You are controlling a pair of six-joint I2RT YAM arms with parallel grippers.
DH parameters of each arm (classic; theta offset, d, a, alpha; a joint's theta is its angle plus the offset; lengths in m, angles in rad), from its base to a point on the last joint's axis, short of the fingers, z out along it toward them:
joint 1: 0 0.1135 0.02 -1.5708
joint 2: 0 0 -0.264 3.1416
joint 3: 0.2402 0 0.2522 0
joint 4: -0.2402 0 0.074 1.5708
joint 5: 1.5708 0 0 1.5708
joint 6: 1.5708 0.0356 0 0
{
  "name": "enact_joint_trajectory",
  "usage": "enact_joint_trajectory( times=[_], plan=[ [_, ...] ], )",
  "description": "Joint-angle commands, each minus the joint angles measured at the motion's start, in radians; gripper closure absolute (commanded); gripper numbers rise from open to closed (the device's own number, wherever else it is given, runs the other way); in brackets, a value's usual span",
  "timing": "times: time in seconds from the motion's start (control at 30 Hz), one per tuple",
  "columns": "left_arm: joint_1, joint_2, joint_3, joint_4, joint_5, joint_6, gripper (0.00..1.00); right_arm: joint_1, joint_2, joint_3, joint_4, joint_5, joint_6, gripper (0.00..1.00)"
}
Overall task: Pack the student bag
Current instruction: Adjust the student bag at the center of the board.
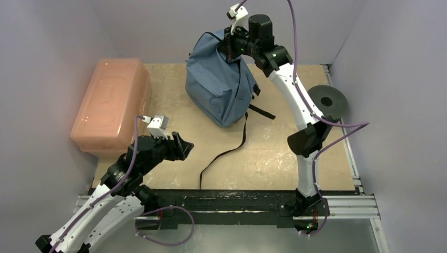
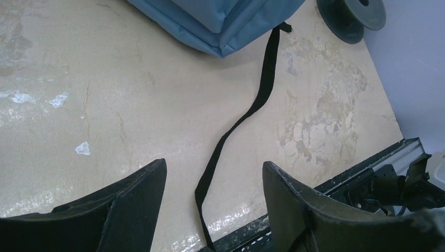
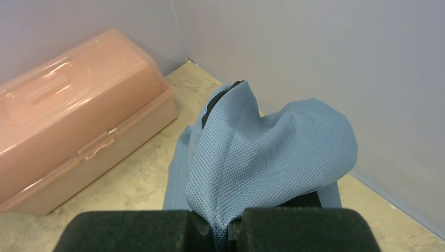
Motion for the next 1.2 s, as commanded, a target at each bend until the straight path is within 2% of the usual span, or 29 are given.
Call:
enact_joint_trajectory(
  times=[0.0, 0.13, 0.2, 0.3, 0.37, 0.47, 0.53, 0.6, 0.7, 0.8, 0.9, 1.03, 1.17],
  plan=[
    [0.000, -0.010, 0.028, 0.045, -0.005, -0.001, 0.33, 0.025, -0.270, -0.055, 0.465, -0.117, -0.002, 1.00],
    [0.000, -0.007, 0.030, 0.033, -0.039, -0.018, 0.33, 0.131, -0.378, -0.425, 0.460, -0.082, -0.043, 0.98],
    [-0.001, 0.003, 0.043, 0.014, -0.076, -0.039, 0.33, 0.183, -0.420, -0.606, 0.502, -0.089, -0.015, 0.86],
    [0.000, 0.027, 0.078, -0.016, -0.140, -0.063, 0.33, 0.262, -0.452, -0.788, 0.537, -0.024, 0.032, 0.83],
    [0.001, 0.053, 0.107, -0.024, -0.163, -0.061, 0.31, 0.273, -0.466, -0.883, 0.601, 0.002, 0.080, 0.80],
    [0.008, 0.124, 0.172, -0.053, -0.166, -0.044, 0.28, 0.210, -0.446, -0.871, 0.612, 0.054, 0.073, 0.80],
    [0.022, 0.178, 0.229, -0.076, -0.154, -0.041, 0.27, 0.142, -0.396, -0.779, 0.562, 0.021, 0.085, 0.80],
    [0.043, 0.215, 0.271, -0.087, -0.124, -0.043, 0.27, 0.128, -0.358, -0.723, 0.473, -0.005, 0.074, 0.78],
    [0.097, 0.236, 0.319, -0.083, -0.062, -0.048, 0.26, 0.166, -0.375, -0.821, 0.502, -0.017, 0.067, 0.68],
    [0.138, 0.255, 0.379, -0.090, -0.016, -0.037, 0.24, 0.175, -0.407, -0.955, 0.564, -0.055, 0.109, 0.64],
    [0.166, 0.285, 0.443, -0.105, 0.028, -0.011, 0.23, 0.178, -0.429, -1.022, 0.591, -0.051, 0.127, 0.53],
    [0.191, 0.333, 0.528, -0.108, 0.054, 0.014, 0.22, 0.180, -0.413, -0.951, 0.542, -0.020, 0.110, 0.44],
    [0.213, 0.390, 0.616, -0.112, 0.096, 0.030, 0.22, 0.178, -0.386, -0.862, 0.470, 0.041, 0.106, 0.27]
  ],
)
